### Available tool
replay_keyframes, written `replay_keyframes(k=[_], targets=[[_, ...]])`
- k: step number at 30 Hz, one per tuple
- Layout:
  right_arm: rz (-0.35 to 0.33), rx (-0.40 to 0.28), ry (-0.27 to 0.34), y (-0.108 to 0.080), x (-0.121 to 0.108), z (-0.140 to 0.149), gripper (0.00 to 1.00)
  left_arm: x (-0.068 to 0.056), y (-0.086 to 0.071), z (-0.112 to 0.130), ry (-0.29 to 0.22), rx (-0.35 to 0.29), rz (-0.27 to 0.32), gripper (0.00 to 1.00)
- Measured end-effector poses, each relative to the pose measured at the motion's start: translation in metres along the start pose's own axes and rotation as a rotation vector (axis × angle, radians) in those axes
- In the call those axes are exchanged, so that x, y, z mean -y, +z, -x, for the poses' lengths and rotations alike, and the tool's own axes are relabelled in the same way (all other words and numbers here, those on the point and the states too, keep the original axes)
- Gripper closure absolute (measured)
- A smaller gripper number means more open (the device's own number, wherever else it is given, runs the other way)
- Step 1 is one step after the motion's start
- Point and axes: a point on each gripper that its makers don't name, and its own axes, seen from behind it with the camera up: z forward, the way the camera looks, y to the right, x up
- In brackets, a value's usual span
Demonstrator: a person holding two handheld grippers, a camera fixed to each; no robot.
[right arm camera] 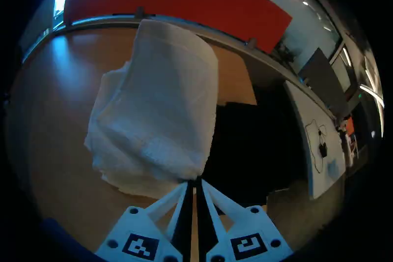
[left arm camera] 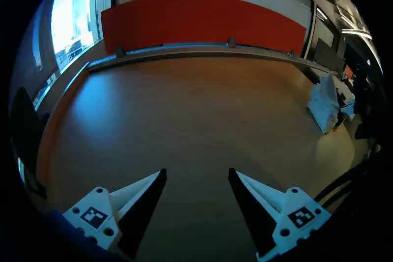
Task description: Fold towel
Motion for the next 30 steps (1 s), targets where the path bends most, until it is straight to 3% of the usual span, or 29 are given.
replay_keyframes(k=[6,11,14,20,30], targets=[[-0.001,-0.004,0.011,0.001,0.000,0.001,0.95,-0.002,0.002,-0.001,0.002,0.002,0.002,0.07],[0.019,-0.050,0.021,-0.008,-0.005,-0.010,0.90,-0.001,0.003,-0.001,0.000,0.002,0.001,0.07],[0.026,-0.067,0.024,-0.014,-0.007,-0.014,0.79,0.000,0.005,-0.002,-0.002,0.002,0.002,0.07],[0.044,-0.099,0.017,-0.026,-0.009,-0.019,0.37,-0.002,0.006,-0.003,0.001,0.000,0.006,0.07],[-0.004,-0.163,-0.011,-0.035,0.018,-0.042,0.34,-0.002,0.007,-0.004,0.001,-0.002,0.010,0.07]])
